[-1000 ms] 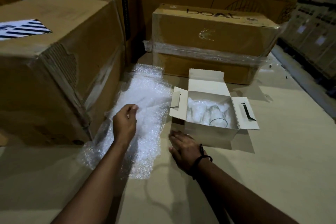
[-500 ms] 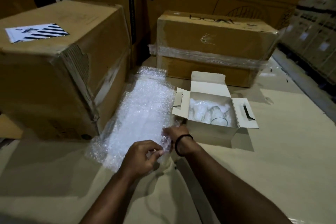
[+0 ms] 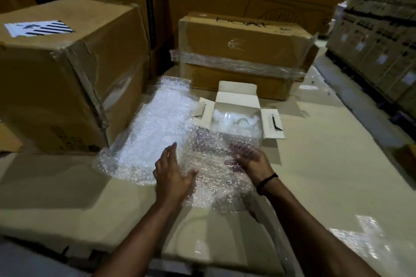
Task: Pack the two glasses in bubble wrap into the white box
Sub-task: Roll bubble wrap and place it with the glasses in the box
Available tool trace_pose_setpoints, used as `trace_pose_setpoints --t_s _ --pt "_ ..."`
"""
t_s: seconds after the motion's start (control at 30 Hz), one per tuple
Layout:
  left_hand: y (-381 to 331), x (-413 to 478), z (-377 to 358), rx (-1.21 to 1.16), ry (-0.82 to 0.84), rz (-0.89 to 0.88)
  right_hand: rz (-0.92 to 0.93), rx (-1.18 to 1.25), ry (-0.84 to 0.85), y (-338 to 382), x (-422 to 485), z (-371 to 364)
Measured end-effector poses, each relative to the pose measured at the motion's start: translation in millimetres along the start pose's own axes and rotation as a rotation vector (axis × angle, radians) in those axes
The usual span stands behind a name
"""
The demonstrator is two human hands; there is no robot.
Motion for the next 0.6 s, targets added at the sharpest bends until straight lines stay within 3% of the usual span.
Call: trace_pose_setpoints --t_s 0.13,0.27,0.6 --pt "-10 0 -27 -0.542 0.1 0.317 -0.082 0.047 -0.011 -19 -16 38" --pt "-13 5 -48 -0.772 0.142 0.496 -0.13 0.034 0.052 -26 -26 55" --pt "-13 20 -50 -0.761 0.121 0.454 -0.042 -0.127 -0.142 -14 -19 104"
Point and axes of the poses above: each hand's wrist, its own x-axis towards the middle knuckle, its own z-axis out of the back of the hand, y = z × x, the point moved 6 cm from there along x, towards the middle knuckle, and after that the axes turned 11 degrees about -x, right-handed, at the moved point
